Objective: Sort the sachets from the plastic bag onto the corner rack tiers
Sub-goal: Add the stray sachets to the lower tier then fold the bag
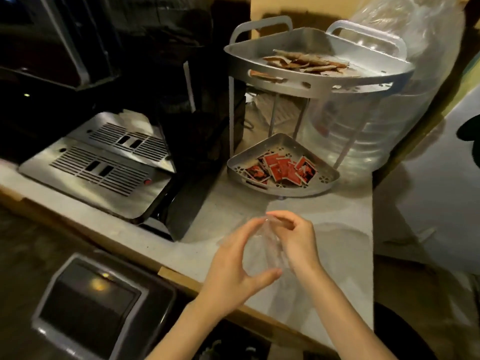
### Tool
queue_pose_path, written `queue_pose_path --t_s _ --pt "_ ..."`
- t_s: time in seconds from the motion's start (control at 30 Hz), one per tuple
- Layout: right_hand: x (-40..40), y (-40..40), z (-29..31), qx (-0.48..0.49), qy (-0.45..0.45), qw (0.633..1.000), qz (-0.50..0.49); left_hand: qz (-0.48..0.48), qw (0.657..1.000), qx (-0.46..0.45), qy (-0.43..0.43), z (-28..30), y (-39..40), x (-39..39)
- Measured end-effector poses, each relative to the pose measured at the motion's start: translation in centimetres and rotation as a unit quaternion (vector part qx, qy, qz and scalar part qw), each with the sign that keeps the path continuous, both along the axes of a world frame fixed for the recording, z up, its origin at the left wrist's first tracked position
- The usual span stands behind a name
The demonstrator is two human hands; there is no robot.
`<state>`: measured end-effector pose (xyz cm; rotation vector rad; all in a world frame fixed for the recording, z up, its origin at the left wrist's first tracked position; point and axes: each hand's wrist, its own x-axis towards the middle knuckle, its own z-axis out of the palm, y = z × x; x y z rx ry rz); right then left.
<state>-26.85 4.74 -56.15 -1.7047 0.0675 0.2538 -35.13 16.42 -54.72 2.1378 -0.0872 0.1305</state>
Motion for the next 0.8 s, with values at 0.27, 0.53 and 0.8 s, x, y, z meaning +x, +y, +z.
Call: queue_pose_path --t_s 0.27,0.53,0.8 --pt "-6.2 8.8 -1.5 0.043 0.077 0.995 0.047 0.134 0.989 0.016 -0.061 -5.0 5.3 -7.1" --pt "-15.4 21.6 -5.3 0.01 0.091 0.974 0.206 0.248 0.967 0.049 -0.045 -10.9 17.8 -16.2" --pt "-22.3 31.3 -8.6 0.03 0.281 0.904 0.32 0.306 0.935 0.149 0.098 -14.3 27.3 -23.9"
